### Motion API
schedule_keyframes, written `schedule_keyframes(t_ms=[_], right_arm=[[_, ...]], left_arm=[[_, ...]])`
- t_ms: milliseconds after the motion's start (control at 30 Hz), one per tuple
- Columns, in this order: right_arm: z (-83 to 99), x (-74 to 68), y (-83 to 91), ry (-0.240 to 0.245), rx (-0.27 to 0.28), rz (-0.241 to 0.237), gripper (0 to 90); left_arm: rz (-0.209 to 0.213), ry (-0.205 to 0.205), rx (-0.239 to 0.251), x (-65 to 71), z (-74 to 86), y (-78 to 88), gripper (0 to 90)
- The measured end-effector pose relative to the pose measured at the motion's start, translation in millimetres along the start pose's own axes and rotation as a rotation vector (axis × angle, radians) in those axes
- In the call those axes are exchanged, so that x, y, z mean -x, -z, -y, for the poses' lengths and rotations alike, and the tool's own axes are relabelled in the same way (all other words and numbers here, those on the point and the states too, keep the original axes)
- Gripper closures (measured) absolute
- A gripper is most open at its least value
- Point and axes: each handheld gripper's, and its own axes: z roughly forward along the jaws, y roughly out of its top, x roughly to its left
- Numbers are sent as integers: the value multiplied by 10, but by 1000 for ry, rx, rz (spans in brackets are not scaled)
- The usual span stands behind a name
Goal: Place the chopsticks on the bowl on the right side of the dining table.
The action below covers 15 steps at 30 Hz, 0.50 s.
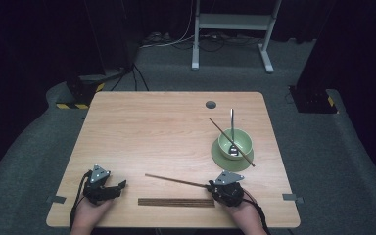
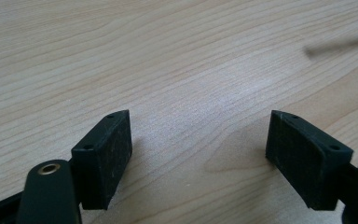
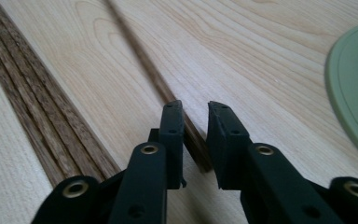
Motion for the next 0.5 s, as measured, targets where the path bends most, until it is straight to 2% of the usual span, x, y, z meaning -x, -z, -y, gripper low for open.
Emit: schedule_keyframes(t_ms=[300, 500], right_arm=[[18, 52, 28, -13, -7, 14, 807], [17, 51, 18, -3, -1, 4, 750]], left_arm=[[2, 0, 0, -2, 0, -1, 228], [1, 0, 0, 0, 0, 0, 230]])
